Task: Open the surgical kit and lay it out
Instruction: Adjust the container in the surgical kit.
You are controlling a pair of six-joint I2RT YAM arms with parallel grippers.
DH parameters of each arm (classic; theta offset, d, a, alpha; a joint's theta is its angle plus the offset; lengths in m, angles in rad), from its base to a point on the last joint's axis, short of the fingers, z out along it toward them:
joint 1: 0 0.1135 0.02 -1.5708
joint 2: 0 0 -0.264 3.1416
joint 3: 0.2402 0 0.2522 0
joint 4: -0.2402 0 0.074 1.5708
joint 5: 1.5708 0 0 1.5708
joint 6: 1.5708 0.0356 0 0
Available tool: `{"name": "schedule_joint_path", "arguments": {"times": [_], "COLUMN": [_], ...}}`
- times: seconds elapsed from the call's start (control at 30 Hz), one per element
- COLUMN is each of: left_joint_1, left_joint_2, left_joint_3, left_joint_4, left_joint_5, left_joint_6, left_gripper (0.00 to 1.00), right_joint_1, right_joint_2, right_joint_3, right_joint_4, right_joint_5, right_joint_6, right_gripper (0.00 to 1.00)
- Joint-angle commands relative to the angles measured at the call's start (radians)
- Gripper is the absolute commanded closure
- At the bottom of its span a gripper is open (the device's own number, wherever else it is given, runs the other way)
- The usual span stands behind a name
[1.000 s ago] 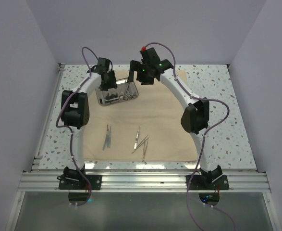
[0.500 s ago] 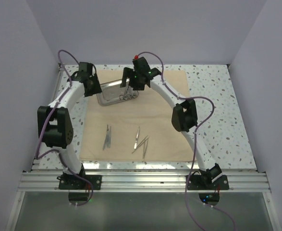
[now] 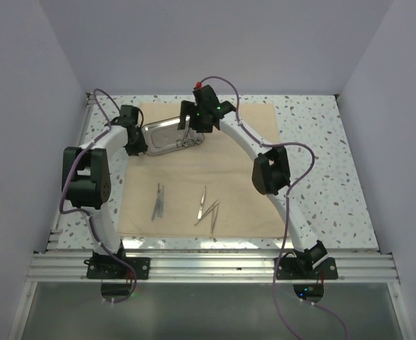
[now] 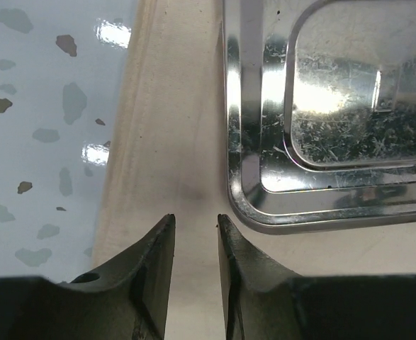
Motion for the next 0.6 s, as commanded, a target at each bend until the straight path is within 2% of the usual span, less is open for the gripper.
{"name": "schedule_joint_path", "arguments": {"times": [0.0, 0.17, 0.47, 0.57], "left_joint_1": [-0.001, -0.001, -0.001, -0.001], "left_joint_2": [0.042, 0.105, 0.197, 0.213], "left_joint_3": [0.036, 0.079, 0.186, 0.202], "left_joint_4": [0.048, 0.037, 0.005, 0.002], "left_joint_5": [0.02, 0.028, 0.054, 0.065], "left_joint_6": [0.012, 0.017, 0.046, 0.055], "left_gripper": [0.67, 0.73, 1.0, 1.0], "right_joint_1": [0.024, 0.031, 0.032, 0.031], "right_joint_2": [0.018, 0.056, 0.119, 0.126], "right_joint_3": [0.021, 0.044, 0.075, 0.075], "right_joint_4": [-0.001, -0.007, -0.05, -0.055], "right_joint_5": [0.048, 0.096, 0.243, 0.288], "right_joint_6": [-0.03, -0.042, -0.107, -0.139], "right_gripper": [0.16, 0.18, 0.22, 0.24]}}
